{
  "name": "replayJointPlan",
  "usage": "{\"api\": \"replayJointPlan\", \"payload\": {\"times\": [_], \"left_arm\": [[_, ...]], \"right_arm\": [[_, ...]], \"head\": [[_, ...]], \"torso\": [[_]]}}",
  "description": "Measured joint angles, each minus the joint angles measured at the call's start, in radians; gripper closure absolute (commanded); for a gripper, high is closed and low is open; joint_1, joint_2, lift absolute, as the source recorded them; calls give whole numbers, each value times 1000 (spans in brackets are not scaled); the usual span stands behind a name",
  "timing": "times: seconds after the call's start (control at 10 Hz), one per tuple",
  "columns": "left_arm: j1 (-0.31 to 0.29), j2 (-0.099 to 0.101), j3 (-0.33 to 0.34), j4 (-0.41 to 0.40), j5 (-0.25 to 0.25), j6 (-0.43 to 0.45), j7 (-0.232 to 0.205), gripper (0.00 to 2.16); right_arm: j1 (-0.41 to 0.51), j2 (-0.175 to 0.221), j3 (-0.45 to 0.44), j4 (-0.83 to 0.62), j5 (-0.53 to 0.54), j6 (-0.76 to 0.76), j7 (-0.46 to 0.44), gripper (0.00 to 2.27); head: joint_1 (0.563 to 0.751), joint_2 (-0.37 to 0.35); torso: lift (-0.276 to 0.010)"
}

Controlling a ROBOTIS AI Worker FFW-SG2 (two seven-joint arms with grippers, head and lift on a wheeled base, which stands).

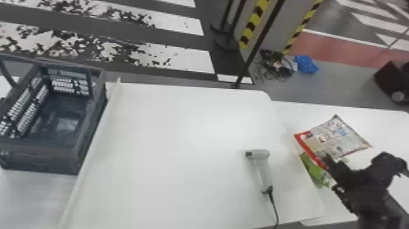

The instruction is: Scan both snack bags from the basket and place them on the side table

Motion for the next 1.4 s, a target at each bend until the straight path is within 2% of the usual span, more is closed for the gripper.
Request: {"api": "replayJointPlan", "payload": {"times": [0.1,0.2,0.3,0.4,0.7,0.9,1.0,1.2,1.4], "left_arm": [[0,1,1,0,3,0,0,87],[-1,2,2,2,5,0,0,87],[-1,3,2,3,5,0,0,87],[-3,4,2,5,6,0,0,87],[-3,8,1,7,11,0,0,87],[0,6,1,3,12,0,1,87],[1,4,0,0,12,1,6,87],[1,-5,-17,-21,7,14,29,87],[-3,-14,-40,-50,-11,58,54,87]], "right_arm": [[-10,-12,-8,49,-10,-25,-33,2125],[-20,-26,-11,101,-30,-69,-65,1781],[-28,-40,-13,148,-59,-111,-76,792],[-32,-53,-17,191,-86,-159,-76,-2],[-30,-57,-30,224,-101,-209,-75,46],[0,-43,-8,169,-101,-228,-116,56],[33,-26,26,106,-100,-259,-151,56],[127,38,134,-92,-65,-349,-158,56],[245,95,324,-284,16,-434,-158,56]], "head": [[695,-350],[695,-350],[695,-350],[695,-350],[695,-350],[695,-350],[695,-350],[695,-350],[695,-350]], "torso": [[-75],[-75],[-75],[-75],[-75],[-75],[-75],[-75],[-75]]}}
